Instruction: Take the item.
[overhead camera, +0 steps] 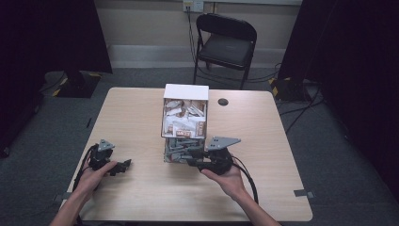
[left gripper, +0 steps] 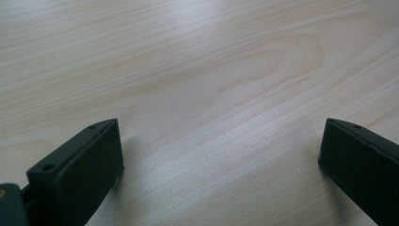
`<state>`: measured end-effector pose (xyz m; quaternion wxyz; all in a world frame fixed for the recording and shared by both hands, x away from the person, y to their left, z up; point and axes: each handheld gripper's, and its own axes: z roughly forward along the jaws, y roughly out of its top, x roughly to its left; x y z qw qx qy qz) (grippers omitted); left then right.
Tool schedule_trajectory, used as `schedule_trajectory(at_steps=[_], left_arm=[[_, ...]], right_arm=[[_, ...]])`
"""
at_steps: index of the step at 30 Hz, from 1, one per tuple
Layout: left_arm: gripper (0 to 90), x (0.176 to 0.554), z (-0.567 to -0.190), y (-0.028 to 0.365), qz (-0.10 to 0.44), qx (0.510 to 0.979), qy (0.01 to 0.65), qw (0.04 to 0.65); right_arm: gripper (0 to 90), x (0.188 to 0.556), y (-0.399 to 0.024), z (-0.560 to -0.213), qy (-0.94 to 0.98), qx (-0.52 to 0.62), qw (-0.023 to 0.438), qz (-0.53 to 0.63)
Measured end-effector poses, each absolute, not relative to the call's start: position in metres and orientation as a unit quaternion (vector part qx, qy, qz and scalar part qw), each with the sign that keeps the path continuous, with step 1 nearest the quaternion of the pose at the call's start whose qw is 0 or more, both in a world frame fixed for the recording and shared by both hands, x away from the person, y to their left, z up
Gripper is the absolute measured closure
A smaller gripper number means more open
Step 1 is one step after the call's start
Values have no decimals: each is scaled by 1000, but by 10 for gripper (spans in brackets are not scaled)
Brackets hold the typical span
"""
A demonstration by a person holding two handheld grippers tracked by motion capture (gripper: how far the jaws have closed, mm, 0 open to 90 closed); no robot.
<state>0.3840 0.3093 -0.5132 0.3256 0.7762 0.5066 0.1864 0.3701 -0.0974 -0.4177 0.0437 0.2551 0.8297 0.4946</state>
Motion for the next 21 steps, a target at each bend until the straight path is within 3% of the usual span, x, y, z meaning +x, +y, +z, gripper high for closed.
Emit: schedule_trajectory(at_steps=[15,21], left_arm=[[0,384,-513,309,186,776,507,326],[0,384,-513,309,186,776,507,326]], right_arm=[[670,381,-87,-440,838,260,23,478],[748,383,-84,-440,839,262,29,476]])
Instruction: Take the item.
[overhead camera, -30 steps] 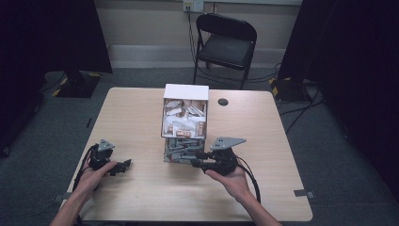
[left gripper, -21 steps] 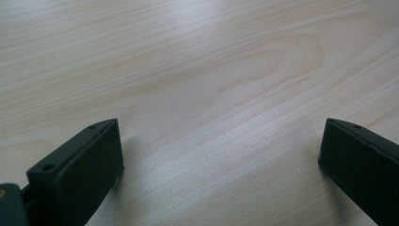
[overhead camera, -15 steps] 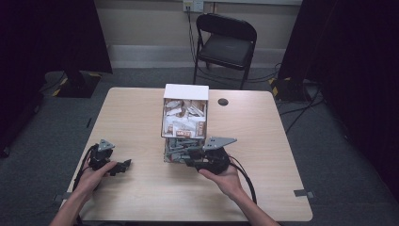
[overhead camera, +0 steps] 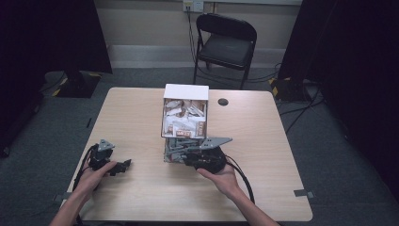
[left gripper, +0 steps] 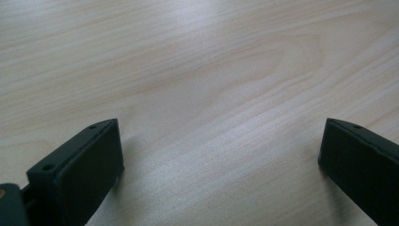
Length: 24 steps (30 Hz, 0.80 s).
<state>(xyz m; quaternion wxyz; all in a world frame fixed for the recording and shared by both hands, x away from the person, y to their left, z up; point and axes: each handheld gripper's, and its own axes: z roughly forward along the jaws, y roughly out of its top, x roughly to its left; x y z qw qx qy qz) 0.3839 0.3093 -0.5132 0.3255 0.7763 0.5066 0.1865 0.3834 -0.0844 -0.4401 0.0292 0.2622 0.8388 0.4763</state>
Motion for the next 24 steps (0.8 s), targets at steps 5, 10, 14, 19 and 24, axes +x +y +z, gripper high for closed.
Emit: schedule_trajectory(at_steps=[5,10,14,19,24], left_arm=[[0,384,-513,309,186,776,507,326],[0,384,-513,309,186,776,507,326],[0,384,-513,309,187,775,508,327],[0,384,-513,309,187,775,508,327],[0,384,-513,309,186,776,507,326]], right_arm=[[795,385,-86,-441,840,264,31,473],[817,387,-87,-443,841,262,28,472],[816,388,-87,-446,841,262,30,473],[862,389,-88,-447,844,263,36,466],[880,391,-89,-448,842,264,34,470]])
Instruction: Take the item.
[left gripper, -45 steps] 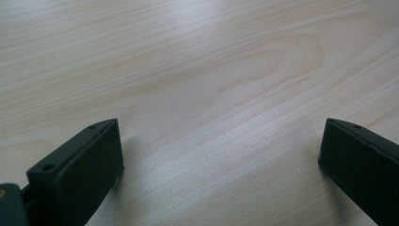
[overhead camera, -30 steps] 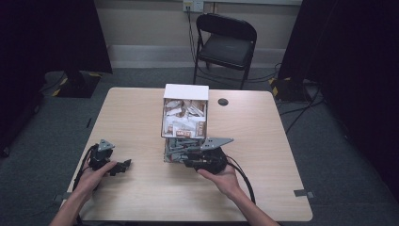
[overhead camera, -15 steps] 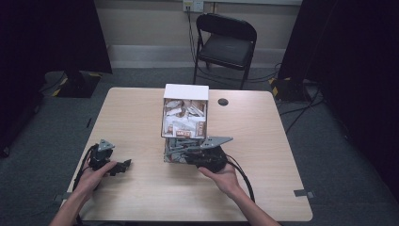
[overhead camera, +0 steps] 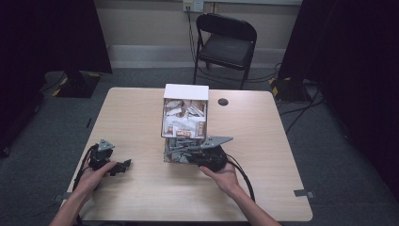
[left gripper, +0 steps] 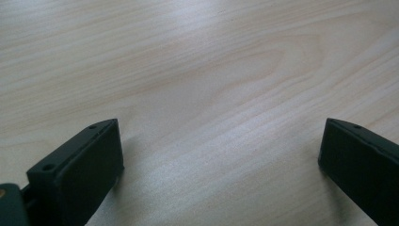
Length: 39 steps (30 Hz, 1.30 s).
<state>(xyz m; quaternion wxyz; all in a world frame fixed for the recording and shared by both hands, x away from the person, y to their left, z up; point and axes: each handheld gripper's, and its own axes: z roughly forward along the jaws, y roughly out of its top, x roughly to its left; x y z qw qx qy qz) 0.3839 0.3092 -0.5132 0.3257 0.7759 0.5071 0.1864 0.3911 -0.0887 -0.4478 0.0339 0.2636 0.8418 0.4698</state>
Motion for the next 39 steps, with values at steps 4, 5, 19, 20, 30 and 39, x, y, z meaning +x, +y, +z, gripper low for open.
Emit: schedule_trajectory(at_steps=[4,5,19,20,30,39], left_arm=[[0,384,-513,309,186,776,507,325],[0,384,-513,309,187,775,508,326],[0,384,-513,309,187,774,509,327],[0,384,-513,309,188,774,509,327],[0,384,-513,309,188,774,509,326],[0,384,-513,309,188,774,509,327]], right_arm=[[887,391,-89,-447,841,262,36,473],[889,391,-90,-446,840,263,35,473],[895,388,-93,-436,831,258,36,491],[895,388,-93,-436,831,258,35,492],[895,383,-99,-429,823,259,34,504],[896,379,-105,-420,812,261,35,521]])
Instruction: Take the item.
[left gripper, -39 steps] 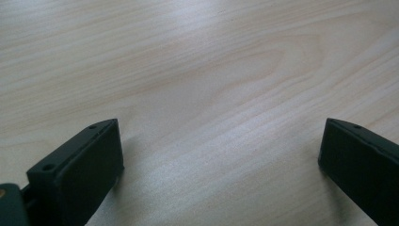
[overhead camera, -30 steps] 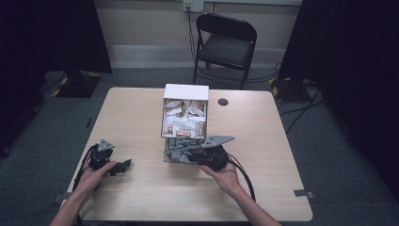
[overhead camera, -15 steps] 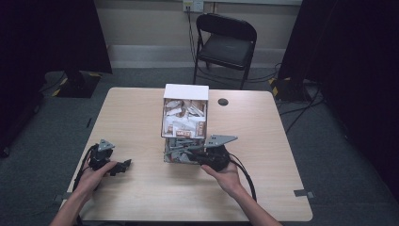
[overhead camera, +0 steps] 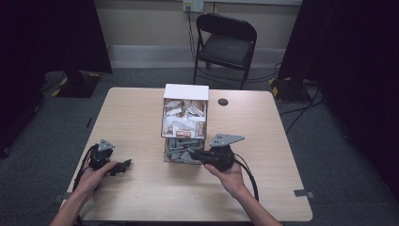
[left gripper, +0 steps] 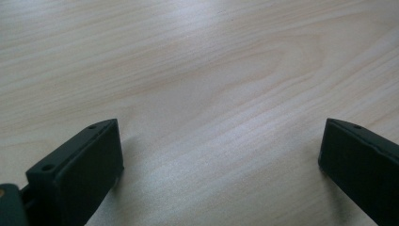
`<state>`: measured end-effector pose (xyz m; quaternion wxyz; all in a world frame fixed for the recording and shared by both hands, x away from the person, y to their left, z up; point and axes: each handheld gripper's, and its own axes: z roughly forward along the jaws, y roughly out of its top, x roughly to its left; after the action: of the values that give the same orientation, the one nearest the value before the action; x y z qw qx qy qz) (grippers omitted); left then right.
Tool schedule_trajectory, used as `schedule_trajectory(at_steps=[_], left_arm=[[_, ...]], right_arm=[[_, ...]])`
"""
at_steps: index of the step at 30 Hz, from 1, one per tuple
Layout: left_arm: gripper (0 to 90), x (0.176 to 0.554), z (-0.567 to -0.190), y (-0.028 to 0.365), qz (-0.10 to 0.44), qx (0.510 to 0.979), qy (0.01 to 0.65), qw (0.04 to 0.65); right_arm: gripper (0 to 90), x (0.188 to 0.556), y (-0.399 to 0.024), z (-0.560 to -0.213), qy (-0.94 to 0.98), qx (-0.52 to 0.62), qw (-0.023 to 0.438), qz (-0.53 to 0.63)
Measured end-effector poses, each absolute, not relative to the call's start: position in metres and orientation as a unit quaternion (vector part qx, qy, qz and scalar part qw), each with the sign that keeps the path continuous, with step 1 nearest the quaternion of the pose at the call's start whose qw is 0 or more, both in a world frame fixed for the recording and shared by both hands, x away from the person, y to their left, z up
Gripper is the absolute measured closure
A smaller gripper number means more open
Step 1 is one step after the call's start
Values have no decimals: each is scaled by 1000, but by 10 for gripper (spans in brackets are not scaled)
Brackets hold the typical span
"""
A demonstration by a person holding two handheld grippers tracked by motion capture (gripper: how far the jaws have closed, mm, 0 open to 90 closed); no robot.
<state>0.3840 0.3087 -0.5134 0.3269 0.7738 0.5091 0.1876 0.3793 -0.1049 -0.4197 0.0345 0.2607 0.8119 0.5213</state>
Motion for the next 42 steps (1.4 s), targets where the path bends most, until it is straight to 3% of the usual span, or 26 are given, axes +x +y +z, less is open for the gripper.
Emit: schedule_trajectory(at_steps=[42], left_arm=[[0,384,-514,308,187,773,510,328]], right_arm=[[900,357,-126,-397,793,252,36,553]])
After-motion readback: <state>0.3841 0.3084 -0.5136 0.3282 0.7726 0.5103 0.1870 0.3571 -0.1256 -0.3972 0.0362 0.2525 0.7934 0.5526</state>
